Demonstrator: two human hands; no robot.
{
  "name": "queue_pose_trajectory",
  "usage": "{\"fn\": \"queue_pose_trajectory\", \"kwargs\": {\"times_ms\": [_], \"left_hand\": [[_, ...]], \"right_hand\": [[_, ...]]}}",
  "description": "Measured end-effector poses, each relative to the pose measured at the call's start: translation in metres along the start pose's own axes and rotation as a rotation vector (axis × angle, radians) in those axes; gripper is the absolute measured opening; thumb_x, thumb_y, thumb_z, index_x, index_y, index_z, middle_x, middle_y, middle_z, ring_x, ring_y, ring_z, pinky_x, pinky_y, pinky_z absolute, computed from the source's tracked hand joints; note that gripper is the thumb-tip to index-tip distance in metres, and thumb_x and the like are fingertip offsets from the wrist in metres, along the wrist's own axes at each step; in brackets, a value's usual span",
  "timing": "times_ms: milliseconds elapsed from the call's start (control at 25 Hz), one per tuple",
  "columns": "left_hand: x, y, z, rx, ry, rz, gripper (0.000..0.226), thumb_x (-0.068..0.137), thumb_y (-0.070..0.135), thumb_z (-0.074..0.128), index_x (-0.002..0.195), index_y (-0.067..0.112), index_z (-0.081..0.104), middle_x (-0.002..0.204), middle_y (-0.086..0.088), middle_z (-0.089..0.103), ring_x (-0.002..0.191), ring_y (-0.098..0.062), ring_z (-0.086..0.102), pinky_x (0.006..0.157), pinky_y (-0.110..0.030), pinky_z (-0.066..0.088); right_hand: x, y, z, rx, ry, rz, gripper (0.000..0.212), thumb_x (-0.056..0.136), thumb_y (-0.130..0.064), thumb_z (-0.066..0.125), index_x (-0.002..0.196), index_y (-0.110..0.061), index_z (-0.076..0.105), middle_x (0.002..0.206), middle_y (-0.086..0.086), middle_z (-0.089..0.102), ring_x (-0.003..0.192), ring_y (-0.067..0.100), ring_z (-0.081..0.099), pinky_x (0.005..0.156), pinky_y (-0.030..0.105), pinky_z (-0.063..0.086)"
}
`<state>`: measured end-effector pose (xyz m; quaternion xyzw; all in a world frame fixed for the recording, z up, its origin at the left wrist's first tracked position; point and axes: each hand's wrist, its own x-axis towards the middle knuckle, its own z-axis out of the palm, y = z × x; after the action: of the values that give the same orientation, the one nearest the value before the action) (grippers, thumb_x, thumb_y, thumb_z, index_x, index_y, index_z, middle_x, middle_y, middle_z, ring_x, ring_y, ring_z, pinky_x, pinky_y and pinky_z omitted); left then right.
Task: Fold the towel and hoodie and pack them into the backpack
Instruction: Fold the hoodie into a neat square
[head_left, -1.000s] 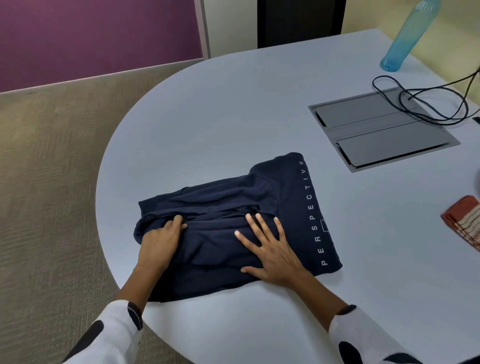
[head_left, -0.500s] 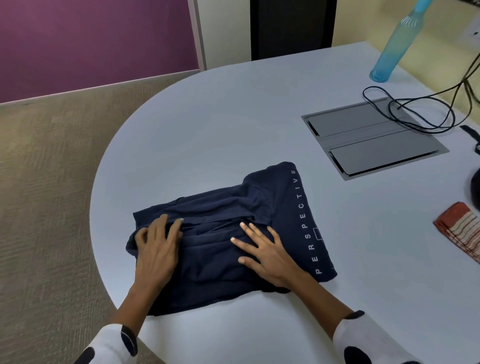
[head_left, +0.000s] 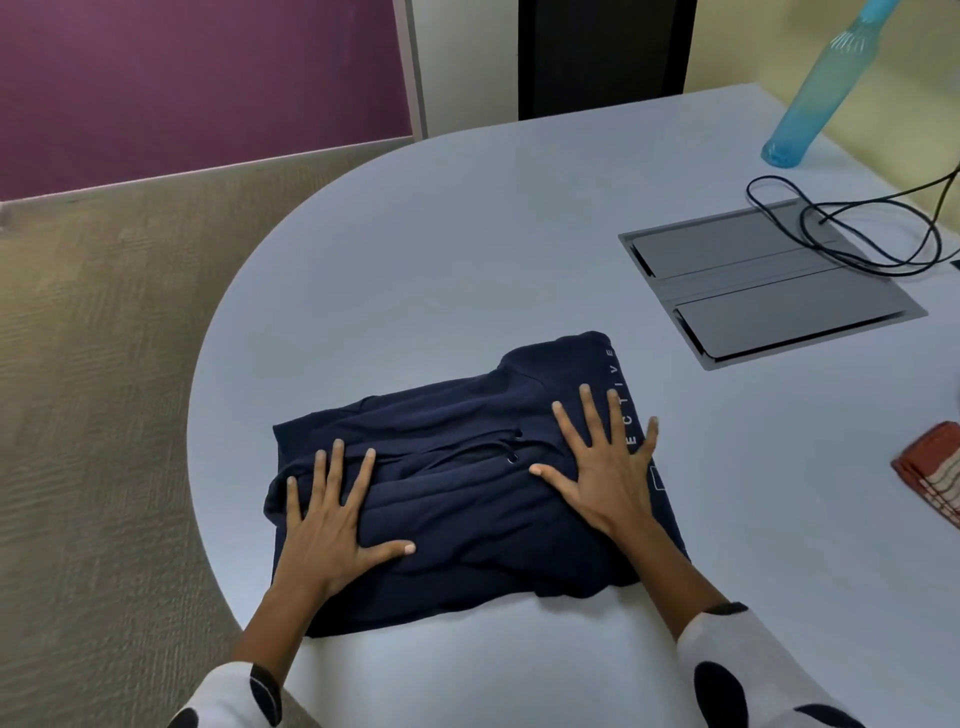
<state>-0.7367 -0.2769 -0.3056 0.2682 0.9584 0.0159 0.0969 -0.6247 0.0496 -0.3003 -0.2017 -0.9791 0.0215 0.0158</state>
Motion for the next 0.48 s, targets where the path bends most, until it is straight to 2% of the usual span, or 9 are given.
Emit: {"fn": "queue_pose_trajectory", "kwargs": {"times_ms": [80,200,320,480], "left_hand": [[0.0,-0.003,0.0,-0.014,-0.001,-0.003,0.12,0.056,0.1,0.025,0.149,0.035,-0.011,0.159,0.0,-0.015,0.146,-0.021,-0.013,0.114,-0.057,0.002],[-0.002,-0.005,0.001,-0.014,-0.008,0.002,0.122,0.054,0.101,0.025,0.148,0.036,-0.017,0.16,0.0,-0.01,0.146,-0.02,-0.009,0.114,-0.057,0.005],[-0.001,-0.004,0.0,-0.017,-0.01,0.001,0.124,0.052,0.102,0.025,0.149,0.035,-0.015,0.16,-0.002,-0.004,0.146,-0.021,-0.004,0.112,-0.059,0.009],[-0.002,-0.005,-0.001,-0.006,-0.027,-0.008,0.124,0.053,0.101,0.024,0.15,0.032,-0.01,0.16,-0.004,0.001,0.145,-0.022,-0.002,0.109,-0.062,0.013]], "right_hand": [[0.005,0.013,0.005,-0.017,-0.059,0.025,0.086,0.081,-0.084,0.012,0.152,-0.035,0.008,0.161,-0.003,-0.001,0.148,0.023,-0.006,0.107,0.069,-0.003],[0.009,0.019,0.012,0.026,-0.124,0.049,0.088,0.079,-0.084,0.006,0.152,-0.035,0.005,0.161,-0.006,-0.004,0.147,0.021,-0.01,0.11,0.065,0.002],[0.01,0.024,0.012,0.093,-0.128,0.024,0.085,0.08,-0.082,-0.001,0.152,-0.036,0.006,0.16,-0.008,-0.006,0.147,0.018,-0.011,0.112,0.064,0.007],[-0.012,0.045,0.009,0.108,-0.129,0.033,0.077,0.082,-0.077,-0.005,0.15,-0.041,-0.002,0.16,-0.007,-0.013,0.146,0.016,-0.014,0.113,0.057,0.011]]}}
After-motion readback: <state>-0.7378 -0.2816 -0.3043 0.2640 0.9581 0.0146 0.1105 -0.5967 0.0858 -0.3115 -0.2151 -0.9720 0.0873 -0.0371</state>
